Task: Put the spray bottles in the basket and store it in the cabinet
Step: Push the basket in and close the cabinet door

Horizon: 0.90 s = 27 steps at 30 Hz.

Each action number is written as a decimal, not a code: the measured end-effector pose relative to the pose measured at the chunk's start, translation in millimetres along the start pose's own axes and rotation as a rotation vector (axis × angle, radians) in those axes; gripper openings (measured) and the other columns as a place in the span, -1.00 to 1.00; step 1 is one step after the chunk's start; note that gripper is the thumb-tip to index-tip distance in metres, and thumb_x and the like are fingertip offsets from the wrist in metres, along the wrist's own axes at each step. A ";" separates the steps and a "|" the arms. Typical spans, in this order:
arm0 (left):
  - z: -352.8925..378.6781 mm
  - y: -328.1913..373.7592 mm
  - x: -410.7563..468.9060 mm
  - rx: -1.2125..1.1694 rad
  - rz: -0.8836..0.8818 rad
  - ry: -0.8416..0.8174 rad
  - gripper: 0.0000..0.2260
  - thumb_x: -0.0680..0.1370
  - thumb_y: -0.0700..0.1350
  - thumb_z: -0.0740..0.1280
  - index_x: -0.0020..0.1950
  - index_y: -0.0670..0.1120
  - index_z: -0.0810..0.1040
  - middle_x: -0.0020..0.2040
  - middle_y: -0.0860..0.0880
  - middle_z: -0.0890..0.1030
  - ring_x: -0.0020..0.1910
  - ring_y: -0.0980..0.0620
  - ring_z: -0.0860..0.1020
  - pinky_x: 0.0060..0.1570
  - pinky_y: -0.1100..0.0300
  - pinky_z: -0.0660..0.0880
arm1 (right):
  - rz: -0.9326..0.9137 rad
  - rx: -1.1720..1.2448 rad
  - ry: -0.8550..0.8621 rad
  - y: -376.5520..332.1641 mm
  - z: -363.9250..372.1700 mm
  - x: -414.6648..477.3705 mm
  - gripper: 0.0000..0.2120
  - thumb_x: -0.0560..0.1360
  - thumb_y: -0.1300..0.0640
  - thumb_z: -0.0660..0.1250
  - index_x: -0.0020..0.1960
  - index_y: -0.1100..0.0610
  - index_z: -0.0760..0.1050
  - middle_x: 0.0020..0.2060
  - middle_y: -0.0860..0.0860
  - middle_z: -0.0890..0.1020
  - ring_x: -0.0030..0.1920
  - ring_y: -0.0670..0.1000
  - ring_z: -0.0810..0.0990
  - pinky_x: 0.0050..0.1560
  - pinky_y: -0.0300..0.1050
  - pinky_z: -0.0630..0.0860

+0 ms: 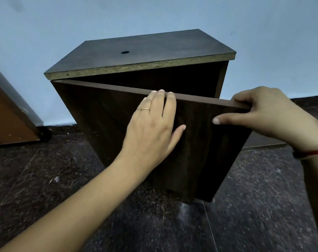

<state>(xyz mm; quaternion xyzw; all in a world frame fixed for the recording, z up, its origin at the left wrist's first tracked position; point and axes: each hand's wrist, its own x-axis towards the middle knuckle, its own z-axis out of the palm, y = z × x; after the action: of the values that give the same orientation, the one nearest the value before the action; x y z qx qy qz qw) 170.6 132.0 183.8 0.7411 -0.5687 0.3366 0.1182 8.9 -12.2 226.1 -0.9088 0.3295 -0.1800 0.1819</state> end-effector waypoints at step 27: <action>113.2 -52.5 48.5 0.358 0.017 -0.098 -0.10 0.45 0.19 0.26 0.52 -0.10 -0.26 0.55 -0.13 -0.14 0.52 -0.11 -0.14 0.41 -0.22 -0.10 | 0.199 0.723 0.710 36.5 103.3 111.5 -0.44 0.47 0.14 0.33 0.44 0.10 0.28 0.33 0.02 0.48 0.34 -0.01 0.44 0.39 -0.06 0.35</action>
<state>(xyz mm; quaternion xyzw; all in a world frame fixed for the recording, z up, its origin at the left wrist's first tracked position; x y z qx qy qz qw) 266.4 48.9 141.0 0.7611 -0.5110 0.3967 -0.0461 115.7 -90.6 143.0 -0.6351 0.3728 -0.5614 0.3776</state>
